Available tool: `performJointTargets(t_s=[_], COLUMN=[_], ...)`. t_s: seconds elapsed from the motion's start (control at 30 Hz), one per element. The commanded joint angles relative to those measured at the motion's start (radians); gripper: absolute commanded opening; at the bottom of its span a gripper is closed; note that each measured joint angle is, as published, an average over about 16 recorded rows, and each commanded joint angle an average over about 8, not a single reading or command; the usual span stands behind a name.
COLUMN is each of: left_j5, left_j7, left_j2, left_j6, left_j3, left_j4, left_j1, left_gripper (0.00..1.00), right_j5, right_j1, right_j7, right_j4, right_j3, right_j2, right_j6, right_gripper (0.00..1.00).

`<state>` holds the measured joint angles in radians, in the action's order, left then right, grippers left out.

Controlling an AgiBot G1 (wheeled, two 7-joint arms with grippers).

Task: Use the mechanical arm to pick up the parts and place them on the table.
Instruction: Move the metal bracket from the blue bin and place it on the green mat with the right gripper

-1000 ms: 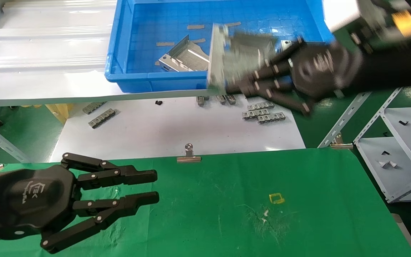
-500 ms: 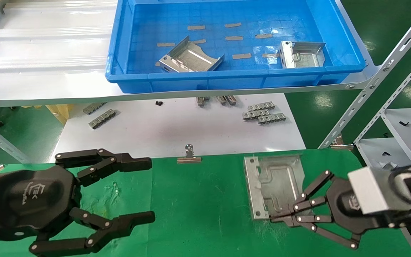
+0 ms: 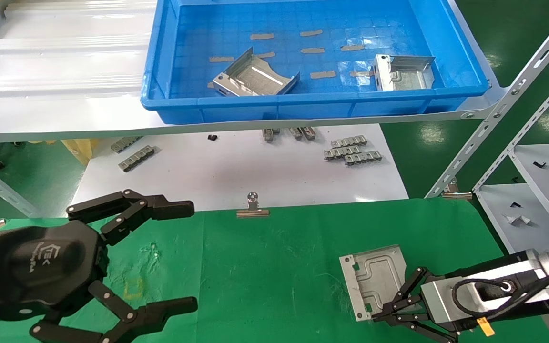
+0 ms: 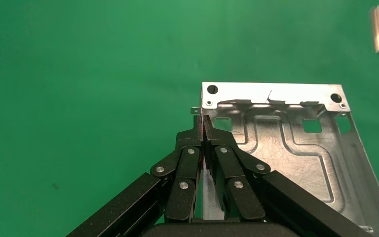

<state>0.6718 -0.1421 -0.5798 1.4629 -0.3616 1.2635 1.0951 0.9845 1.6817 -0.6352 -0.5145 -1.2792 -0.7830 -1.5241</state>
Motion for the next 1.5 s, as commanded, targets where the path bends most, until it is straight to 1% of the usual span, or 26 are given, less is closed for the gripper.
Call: performJointTargets(t_s=[0.03,0.23,0.37,0.4,0.47,0.53,0.6,0.67,0.7,0.77,0.8,0.87,1.03,1.17,1.33,1.5], left_j5=[0.0,0.0,0.0,0.0,0.0,0.0,0.0,0.0,0.0,0.0,0.0,0.0,0.0,0.0,0.0,0.0], left_j7=[0.0,0.0,0.0,0.0,0.0,0.0,0.0,0.0,0.0,0.0,0.0,0.0,0.0,0.0,0.0,0.0], left_j2=[0.0,0.0,0.0,0.0,0.0,0.0,0.0,0.0,0.0,0.0,0.0,0.0,0.0,0.0,0.0,0.0], left_j6=[0.0,0.0,0.0,0.0,0.0,0.0,0.0,0.0,0.0,0.0,0.0,0.0,0.0,0.0,0.0,0.0], left_j3=[0.0,0.0,0.0,0.0,0.0,0.0,0.0,0.0,0.0,0.0,0.0,0.0,0.0,0.0,0.0,0.0], left_j4=[0.0,0.0,0.0,0.0,0.0,0.0,0.0,0.0,0.0,0.0,0.0,0.0,0.0,0.0,0.0,0.0], left_j1=[0.0,0.0,0.0,0.0,0.0,0.0,0.0,0.0,0.0,0.0,0.0,0.0,0.0,0.0,0.0,0.0], left_gripper=[1.0,1.0,1.0,1.0,1.0,1.0,1.0,1.0,1.0,1.0,1.0,1.0,1.0,1.0,1.0,1.0], right_j5=[0.01,-0.017,-0.02,-0.019,-0.016,-0.009,-0.001,0.006,0.009,0.012,0.012,0.01,0.005,0.001,-0.007,-0.048], right_j1=[-0.013,-0.04,-0.043,-0.042,-0.04,-0.038,-0.037,-0.036,-0.035,-0.033,-0.033,-0.03,-0.022,-0.012,0.018,0.042], right_j7=[-0.051,-0.13,-0.166,-0.175,-0.192,-0.211,-0.231,-0.249,-0.258,-0.272,-0.279,-0.293,-0.319,-0.304,-0.222,-0.088], right_j4=[0.056,0.2,0.269,0.284,0.31,0.333,0.354,0.373,0.382,0.399,0.406,0.419,0.444,0.465,0.499,0.517], right_j3=[-0.004,0.013,0.015,0.015,0.013,0.009,0.005,0.001,-0.001,-0.002,-0.001,0.0,0.004,0.007,0.012,0.04], right_j2=[-0.026,-0.089,-0.124,-0.132,-0.145,-0.158,-0.169,-0.18,-0.185,-0.194,-0.198,-0.204,-0.215,-0.221,-0.226,-0.223], right_j6=[0.016,0.026,0.021,0.02,0.017,0.019,0.025,0.033,0.037,0.044,0.047,0.053,0.055,0.033,-0.005,-0.049], right_gripper=[0.0,0.0,0.0,0.01,0.12,0.25,0.43,0.67,0.75,0.88,0.94,1.0,1.0,1.0,1.0,1.0])
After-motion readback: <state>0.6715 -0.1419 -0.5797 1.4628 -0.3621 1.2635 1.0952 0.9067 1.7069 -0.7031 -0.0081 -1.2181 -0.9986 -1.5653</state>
